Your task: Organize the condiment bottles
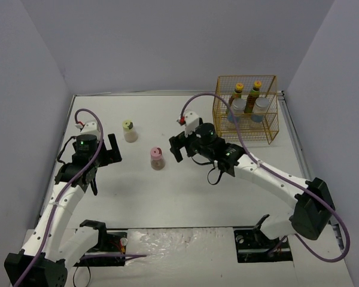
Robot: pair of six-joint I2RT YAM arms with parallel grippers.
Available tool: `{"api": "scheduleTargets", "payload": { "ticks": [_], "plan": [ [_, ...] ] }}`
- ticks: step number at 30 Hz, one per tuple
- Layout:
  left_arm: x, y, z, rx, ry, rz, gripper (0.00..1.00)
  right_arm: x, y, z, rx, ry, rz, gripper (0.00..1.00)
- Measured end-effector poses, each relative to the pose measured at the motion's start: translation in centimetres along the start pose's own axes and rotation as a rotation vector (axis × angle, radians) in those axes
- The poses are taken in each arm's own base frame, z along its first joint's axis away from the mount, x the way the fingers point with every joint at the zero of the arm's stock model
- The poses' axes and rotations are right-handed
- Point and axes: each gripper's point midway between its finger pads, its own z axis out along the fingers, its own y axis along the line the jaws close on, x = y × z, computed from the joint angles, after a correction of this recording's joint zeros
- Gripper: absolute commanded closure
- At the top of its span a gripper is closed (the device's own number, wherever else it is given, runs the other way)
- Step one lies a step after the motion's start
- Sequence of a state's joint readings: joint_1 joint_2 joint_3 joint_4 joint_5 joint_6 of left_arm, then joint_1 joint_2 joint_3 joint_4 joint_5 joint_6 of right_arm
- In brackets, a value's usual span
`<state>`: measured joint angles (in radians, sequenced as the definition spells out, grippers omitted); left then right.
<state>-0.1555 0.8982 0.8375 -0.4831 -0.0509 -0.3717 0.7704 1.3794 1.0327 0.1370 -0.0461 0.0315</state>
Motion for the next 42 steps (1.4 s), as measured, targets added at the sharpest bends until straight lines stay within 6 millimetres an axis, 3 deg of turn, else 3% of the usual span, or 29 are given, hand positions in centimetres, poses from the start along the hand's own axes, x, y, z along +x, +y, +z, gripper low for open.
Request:
{"api": "scheduleTargets", "payload": {
  "ticks": [3,5,12,20,29,34,39,42],
  "plan": [
    [0.0,0.1,0.0,-0.003,-0.002,0.0,0.03,1.6,3.1,1.8,-0.091,0.029,-0.068,0.04],
    [-0.1,0.1,0.0,-0.005,-0.004,0.0,0.03,2.7,4.0,3.0,-0.132,0.05,-0.103,0.05],
    [-0.1,0.2,0.0,-0.009,-0.005,0.0,0.03,6.4,5.5,6.9,-0.24,0.138,-0.201,0.08],
    [-0.1,0.2,0.0,-0.009,-0.006,0.0,0.03,5.9,6.6,9.8,-0.316,0.124,-0.3,0.13],
    [-0.1,0.2,0.0,-0.009,-0.005,0.0,0.03,6.5,6.7,11.8,-0.391,0.135,-0.344,0.28],
    [-0.1,0.2,0.0,-0.009,-0.005,0.0,0.03,7.3,6.2,12.4,-0.419,0.153,-0.345,0.44],
    [-0.1,0.2,0.0,-0.009,-0.004,0.0,0.03,7.6,6.1,12.4,-0.43,0.162,-0.343,0.73],
    [-0.1,0.2,0.0,-0.01,-0.003,0.0,0.03,7.6,6.1,12.4,-0.432,0.162,-0.344,0.85]
  ]
}}
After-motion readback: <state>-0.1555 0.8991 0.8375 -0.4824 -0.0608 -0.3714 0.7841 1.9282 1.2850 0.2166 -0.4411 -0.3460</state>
